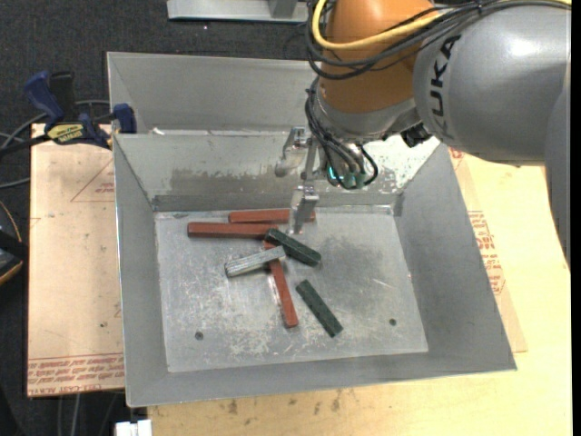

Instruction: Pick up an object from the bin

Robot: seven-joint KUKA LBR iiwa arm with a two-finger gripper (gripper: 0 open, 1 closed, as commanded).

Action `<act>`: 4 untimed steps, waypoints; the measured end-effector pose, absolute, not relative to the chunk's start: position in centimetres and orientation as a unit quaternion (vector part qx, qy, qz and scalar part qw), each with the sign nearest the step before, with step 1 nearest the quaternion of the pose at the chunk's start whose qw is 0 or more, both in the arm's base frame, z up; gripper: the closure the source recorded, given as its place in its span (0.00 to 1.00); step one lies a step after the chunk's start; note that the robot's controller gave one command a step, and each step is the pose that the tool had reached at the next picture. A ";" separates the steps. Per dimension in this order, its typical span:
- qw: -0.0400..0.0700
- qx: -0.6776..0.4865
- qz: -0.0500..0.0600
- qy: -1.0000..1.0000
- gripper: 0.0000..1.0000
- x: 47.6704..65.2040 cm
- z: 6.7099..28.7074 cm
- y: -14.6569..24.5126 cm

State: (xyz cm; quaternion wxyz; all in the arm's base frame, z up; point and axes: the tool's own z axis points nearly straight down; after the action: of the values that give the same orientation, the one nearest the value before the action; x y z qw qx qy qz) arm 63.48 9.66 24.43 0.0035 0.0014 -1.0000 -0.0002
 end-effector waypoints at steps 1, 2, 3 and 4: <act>-0.001 0.001 -0.001 -1.000 0.00 63.6 24.9 9.6; -0.004 -0.012 -0.001 -1.000 0.00 61.4 20.8 8.1; -0.002 -0.018 -0.001 -1.000 0.00 60.7 15.5 6.9; -0.008 0.069 0.000 -0.998 1.00 59.8 9.5 8.2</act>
Offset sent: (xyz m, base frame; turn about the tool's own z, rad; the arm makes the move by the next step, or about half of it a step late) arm -0.0661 -0.0472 -0.1200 0.0820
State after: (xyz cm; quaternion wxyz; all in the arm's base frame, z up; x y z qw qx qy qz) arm 59.80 8.17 9.47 -0.0075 0.0690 -0.9976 -0.0002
